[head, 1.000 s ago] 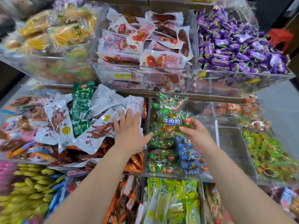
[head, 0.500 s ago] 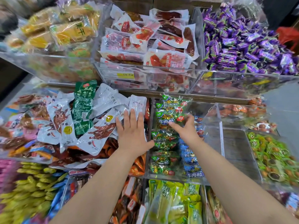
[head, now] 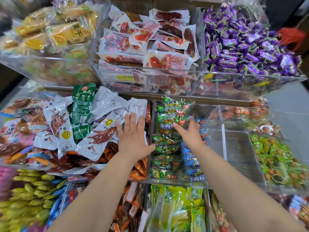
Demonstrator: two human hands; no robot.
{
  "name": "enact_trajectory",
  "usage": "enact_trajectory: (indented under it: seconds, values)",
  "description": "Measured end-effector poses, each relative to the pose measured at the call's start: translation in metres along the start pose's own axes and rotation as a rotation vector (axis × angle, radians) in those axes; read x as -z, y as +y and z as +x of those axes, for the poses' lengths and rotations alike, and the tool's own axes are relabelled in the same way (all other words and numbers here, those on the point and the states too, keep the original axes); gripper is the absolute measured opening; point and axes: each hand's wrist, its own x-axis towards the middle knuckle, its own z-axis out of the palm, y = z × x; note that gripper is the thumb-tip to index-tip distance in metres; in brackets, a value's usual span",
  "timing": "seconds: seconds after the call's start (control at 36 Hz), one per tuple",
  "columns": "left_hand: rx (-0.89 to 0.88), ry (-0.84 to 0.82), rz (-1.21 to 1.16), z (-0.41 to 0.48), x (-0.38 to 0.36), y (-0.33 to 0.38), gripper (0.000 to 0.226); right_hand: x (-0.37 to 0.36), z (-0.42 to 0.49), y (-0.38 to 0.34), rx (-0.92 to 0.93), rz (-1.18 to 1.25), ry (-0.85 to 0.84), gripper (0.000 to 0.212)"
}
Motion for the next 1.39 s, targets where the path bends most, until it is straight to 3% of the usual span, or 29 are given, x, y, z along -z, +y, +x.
enact_trajectory:
  seconds: [0.14,0.19,0.25,0.33,0.42,0.5,0.61,0.72,0.81,0.92,1.0,1.11,1.28,1.39]
  values:
    - [0.005,0.0,0.003,0.0,0.0,0.0,0.112,0.014,-0.019,0.008,0.013,0.181,0.052,0.094]
    - [0.01,-0.01,0.004,0.0,0.002,0.0,0.111,0.021,-0.032,0.012,0.016,0.261,0.077,0.076]
    - [0.019,-0.015,-0.026,-0.001,0.008,0.001,0.105,0.028,-0.047,0.017,0.02,0.346,0.099,0.046]
    - [-0.017,0.085,-0.19,-0.013,0.024,0.005,0.076,0.041,-0.076,0.029,0.021,0.471,0.134,0.016]
    - [-0.142,0.202,-0.465,-0.042,0.034,0.022,0.039,0.054,-0.111,0.045,-0.002,0.54,0.185,0.017]
    - [-0.18,0.032,-0.734,-0.08,0.037,0.05,0.014,0.062,-0.148,0.068,-0.031,0.57,0.228,0.022]
    - [-0.234,-0.292,-0.981,-0.119,0.013,0.083,0.025,0.061,-0.198,0.106,-0.158,0.615,0.283,0.013]
    - [-0.175,-0.741,-0.97,-0.156,-0.024,0.098,0.013,0.05,-0.255,0.155,-0.375,0.589,0.315,0.01]
    - [-0.065,-0.969,-0.841,-0.184,-0.059,0.098,0.008,0.036,-0.308,0.195,-0.561,0.622,0.366,0.023]
    - [0.037,-1.081,-0.665,-0.223,-0.102,0.095,0.02,0.015,-0.386,0.246,-0.757,0.743,0.445,0.03]
    - [-0.001,-1.137,-0.51,-0.25,-0.131,0.097,0.027,-0.005,-0.454,0.282,-0.941,0.799,0.546,0.033]
    - [0.031,-1.231,-0.42,-0.285,-0.154,0.113,0.013,-0.033,-0.541,0.317,-1.157,0.927,0.671,0.026]
    - [0.164,-1.364,-0.516,-0.329,-0.175,0.165,0.019,-0.054,-0.628,0.366,-1.292,1.164,0.786,0.026]
    - [0.201,-1.32,-0.497,-0.359,-0.182,0.209,0.021,-0.033,-0.67,0.402,-1.309,1.302,0.908,0.012]
